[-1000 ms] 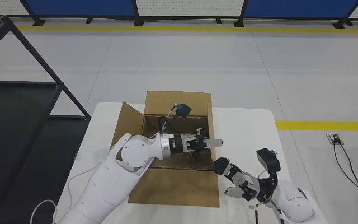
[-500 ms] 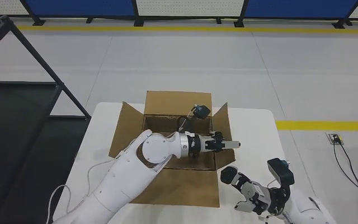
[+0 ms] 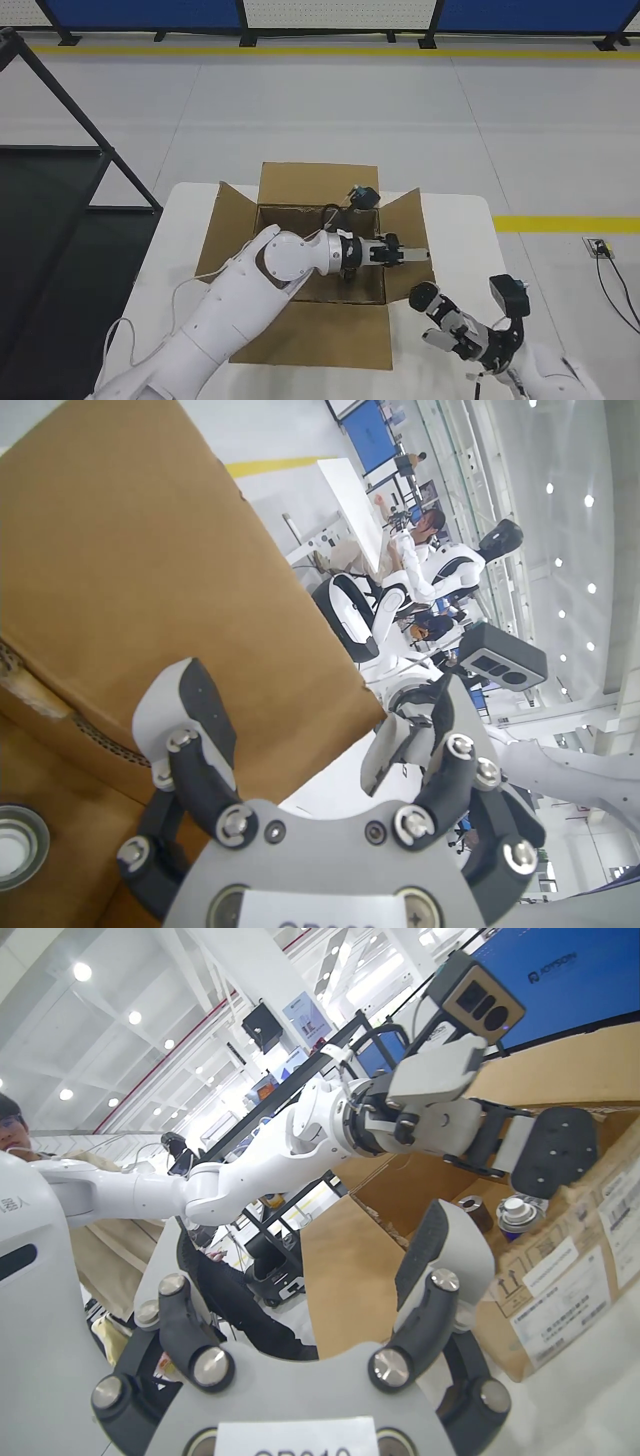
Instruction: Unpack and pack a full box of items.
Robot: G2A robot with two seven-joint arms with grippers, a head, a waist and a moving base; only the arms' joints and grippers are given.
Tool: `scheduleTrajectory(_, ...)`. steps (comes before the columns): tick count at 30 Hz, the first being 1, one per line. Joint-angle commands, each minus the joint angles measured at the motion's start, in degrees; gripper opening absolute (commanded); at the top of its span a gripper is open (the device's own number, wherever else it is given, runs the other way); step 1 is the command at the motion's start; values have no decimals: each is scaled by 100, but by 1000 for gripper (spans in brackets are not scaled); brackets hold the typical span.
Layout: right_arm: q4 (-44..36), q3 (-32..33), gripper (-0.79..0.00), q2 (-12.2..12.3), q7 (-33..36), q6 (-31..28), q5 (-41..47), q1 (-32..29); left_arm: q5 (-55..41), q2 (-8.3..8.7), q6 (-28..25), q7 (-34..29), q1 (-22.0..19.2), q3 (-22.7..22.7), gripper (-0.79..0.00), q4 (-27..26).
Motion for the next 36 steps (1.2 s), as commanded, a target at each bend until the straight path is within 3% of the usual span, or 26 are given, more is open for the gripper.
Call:
scheduleTrajectory(1,-1,-3,0,-11,-171,152,-154,-2,13,7,-63,-44,7,-60,0,-8)
scheduleTrajectory(7,-57,-17,0,-35,-538,510,-376,24,101,114,-172,-135,179,-395,0,-340)
scheduleTrajectory(12,-53,-116,0,-66,-760,1123,-557,254,410,361,-207,-198,644,-980,0,-1227)
scheduleTrajectory(20,-38,-163,0,-93,-1016,1748,-830,324,699,875,-115,-215,1886,-2786,0,-2859)
scheduleTrajectory(28,-15,-22,0,-81,-979,2064,-647,263,568,1178,-126,-137,3170,-4399,0,-4067)
scheduleTrajectory(36,-15,-22,0,-81,-979,2064,-647,263,540,1187,-109,-152,3226,-4450,0,-4112)
